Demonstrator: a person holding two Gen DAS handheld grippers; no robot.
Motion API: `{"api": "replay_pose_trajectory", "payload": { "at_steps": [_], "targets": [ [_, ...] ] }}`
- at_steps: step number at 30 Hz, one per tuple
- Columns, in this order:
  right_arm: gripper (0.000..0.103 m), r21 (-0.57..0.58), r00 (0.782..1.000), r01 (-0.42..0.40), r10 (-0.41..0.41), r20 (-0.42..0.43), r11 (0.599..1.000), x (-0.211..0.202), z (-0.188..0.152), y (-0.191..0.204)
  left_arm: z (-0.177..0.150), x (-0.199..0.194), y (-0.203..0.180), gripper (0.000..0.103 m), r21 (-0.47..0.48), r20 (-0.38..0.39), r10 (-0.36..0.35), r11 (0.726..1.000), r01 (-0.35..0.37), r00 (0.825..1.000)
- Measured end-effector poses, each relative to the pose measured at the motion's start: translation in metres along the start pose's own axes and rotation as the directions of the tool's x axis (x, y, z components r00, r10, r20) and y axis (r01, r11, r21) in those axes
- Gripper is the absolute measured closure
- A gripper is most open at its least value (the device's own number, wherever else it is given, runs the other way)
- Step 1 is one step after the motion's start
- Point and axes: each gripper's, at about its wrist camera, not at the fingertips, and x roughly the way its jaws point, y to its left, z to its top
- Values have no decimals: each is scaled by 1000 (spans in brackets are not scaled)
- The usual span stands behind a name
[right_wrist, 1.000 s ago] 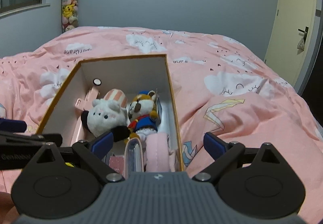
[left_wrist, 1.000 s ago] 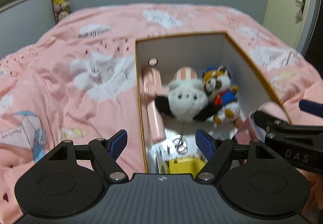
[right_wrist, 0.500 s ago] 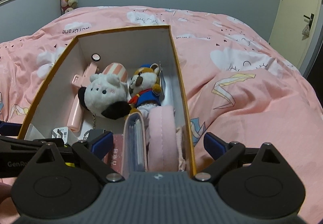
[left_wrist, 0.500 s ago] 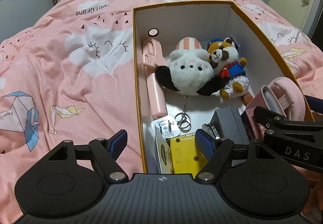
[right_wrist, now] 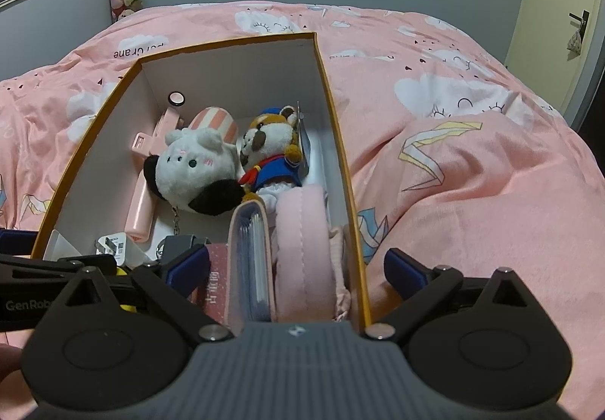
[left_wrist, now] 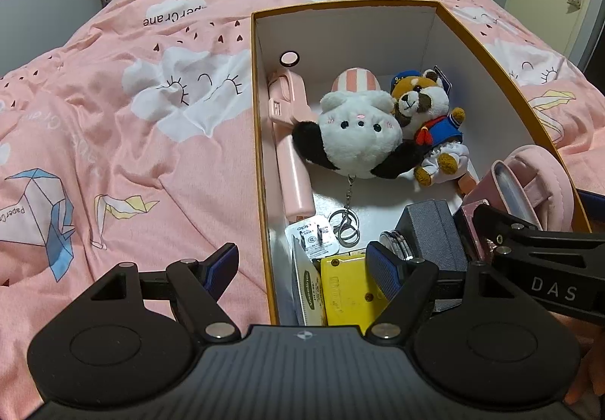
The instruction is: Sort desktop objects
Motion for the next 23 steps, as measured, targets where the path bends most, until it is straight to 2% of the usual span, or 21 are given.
{"api": "replay_pose_trajectory", "payload": {
  "at_steps": [23],
  "targets": [
    [2,-1,1000,-2,2,0,1000,1,0,0,0,0,0,15,-1,-2,-1,1000,1,1000]
  ]
}}
